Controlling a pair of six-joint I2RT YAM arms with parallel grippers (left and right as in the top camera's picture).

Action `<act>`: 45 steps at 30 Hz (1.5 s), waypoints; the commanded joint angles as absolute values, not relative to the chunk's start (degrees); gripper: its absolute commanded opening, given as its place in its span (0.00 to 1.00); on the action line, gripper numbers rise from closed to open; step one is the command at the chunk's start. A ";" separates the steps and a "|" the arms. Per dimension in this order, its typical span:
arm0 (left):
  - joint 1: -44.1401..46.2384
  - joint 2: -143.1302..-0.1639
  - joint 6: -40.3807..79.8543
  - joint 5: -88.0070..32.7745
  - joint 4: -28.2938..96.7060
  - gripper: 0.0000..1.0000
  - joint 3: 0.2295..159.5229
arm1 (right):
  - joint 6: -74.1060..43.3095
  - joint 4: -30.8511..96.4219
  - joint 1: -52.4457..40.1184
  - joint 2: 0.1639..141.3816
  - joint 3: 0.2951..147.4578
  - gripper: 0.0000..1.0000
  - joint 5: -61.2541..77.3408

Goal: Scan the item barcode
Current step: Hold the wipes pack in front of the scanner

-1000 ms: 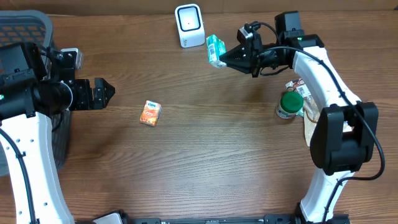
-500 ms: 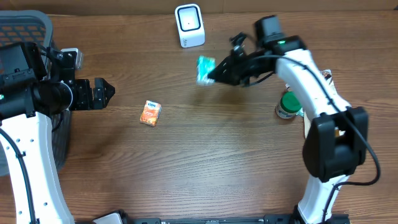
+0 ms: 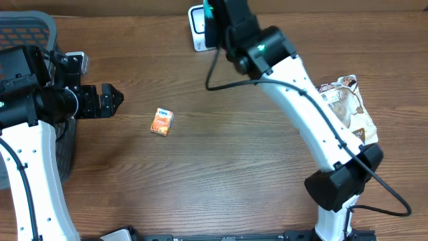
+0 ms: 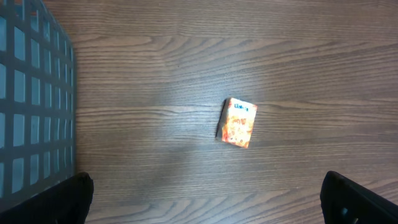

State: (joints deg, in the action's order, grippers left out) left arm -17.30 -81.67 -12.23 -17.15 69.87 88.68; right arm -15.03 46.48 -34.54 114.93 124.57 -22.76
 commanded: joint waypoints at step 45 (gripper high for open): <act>-17.56 -82.02 -13.08 -17.15 69.84 1.00 88.53 | 41.78 2.42 -33.32 146.71 124.14 0.04 -35.66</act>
State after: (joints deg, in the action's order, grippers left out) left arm -17.30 -81.67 -12.23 -17.15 69.87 88.68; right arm 42.22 2.26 -32.77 146.39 124.01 -35.99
